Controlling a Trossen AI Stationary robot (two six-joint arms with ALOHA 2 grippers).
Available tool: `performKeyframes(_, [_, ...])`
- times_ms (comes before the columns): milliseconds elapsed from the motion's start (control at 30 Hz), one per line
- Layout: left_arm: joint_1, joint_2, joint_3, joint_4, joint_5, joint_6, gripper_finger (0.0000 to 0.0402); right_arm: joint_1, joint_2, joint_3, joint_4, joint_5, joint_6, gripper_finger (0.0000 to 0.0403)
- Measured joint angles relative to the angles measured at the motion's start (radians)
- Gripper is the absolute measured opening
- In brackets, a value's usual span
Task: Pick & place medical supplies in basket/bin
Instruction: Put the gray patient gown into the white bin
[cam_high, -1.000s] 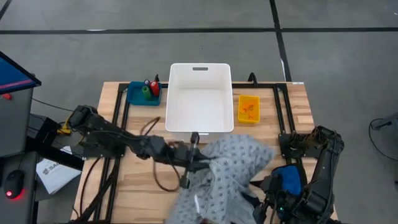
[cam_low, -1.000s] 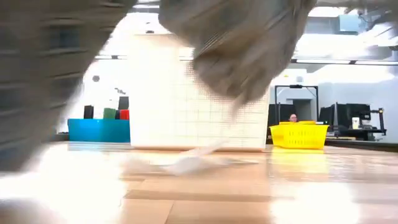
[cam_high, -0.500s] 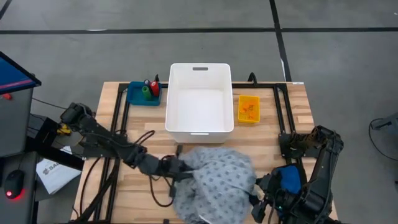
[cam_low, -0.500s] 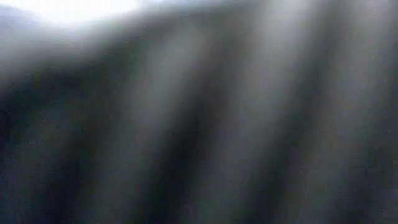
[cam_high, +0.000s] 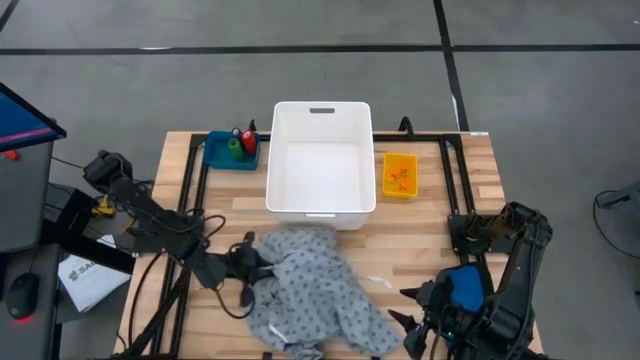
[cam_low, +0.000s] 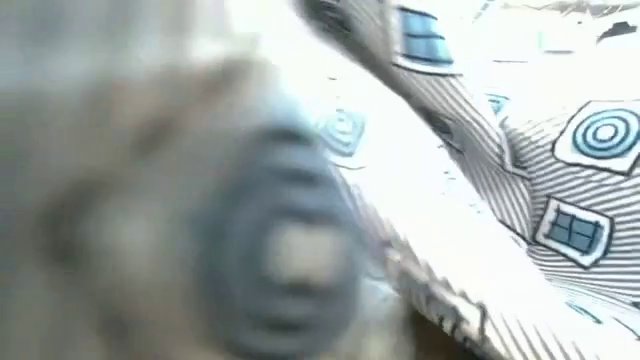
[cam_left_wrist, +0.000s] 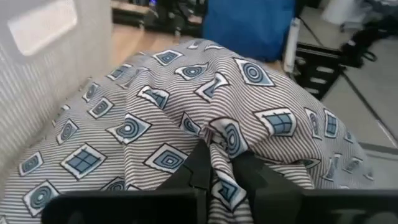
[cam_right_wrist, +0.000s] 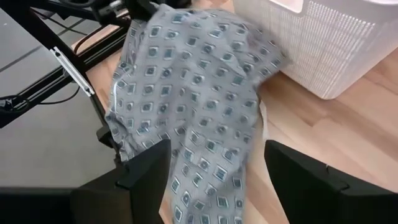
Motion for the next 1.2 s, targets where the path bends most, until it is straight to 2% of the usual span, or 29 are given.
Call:
performKeyframes(100, [-0.036, -0.058, -0.021, -0.073, 0.005, -0.066, 0.0042, 0.0, 0.0, 0.0, 0.008, -0.014, 0.0, 0.0256])
performKeyframes(233, [-0.071, -0.148, -0.021, -0.182, 0.004, -0.113, 0.0108, 0.0, 0.0, 0.0, 0.014, -0.015, 0.0, 0.0256])
performKeyframes(400, [-0.082, -0.289, -0.021, -0.237, 0.03, -0.113, 0.0192, 0.0, 0.0, 0.0, 0.019, -0.022, 0.002, 0.0256])
performKeyframes(533, [-0.082, -0.383, -0.021, -0.205, 0.104, -0.095, 0.0245, 0.0, 0.0, 0.0, 0.021, -0.046, 0.003, 0.0256])
performKeyframes(633, [-0.093, -0.405, -0.021, -0.067, 0.176, -0.012, 0.0264, 0.0, 0.0, 0.0, 0.021, -0.058, 0.003, 0.0256])
performKeyframes(733, [-0.112, -0.34, 0.012, 0.03, 0.26, 0.044, 0.0269, 0.0, 0.0, 0.0, 0.021, -0.074, 0.003, 0.0256])
performKeyframes(833, [-0.127, -0.197, 0.118, 0.006, 0.339, 0.115, 0.027, 0.0, 0.0, 0.0, 0.017, -0.077, 0.022, 0.0256])
performKeyframes(933, [-0.132, -0.069, 0.264, -0.041, 0.366, 0.263, 0.0271, 0.0, 0.001, 0.0, 0.01, -0.075, 0.059, 0.0256])
performKeyframes(967, [-0.132, -0.034, 0.321, -0.094, 0.366, 0.315, 0.0271, 0.0, 0.001, 0.0, 0.011, -0.075, 0.061, 0.0256])
performKeyframes(1033, [-0.128, 0.046, 0.445, -0.303, 0.374, 0.389, 0.0275, 0.0, 0.002, 0.0, 0.016, -0.075, 0.063, 0.0256])
performKeyframes(1133, [-0.114, 0.185, 0.619, -0.601, 0.437, 0.456, 0.0289, -0.002, 0.002, 0.0, 0.018, -0.075, 0.064, 0.0256])
performKeyframes(1200, [-0.117, 0.27, 0.715, -0.699, 0.471, 0.52, 0.03, 0.0, 0.002, 0.0, 0.018, -0.075, 0.064, 0.0256])
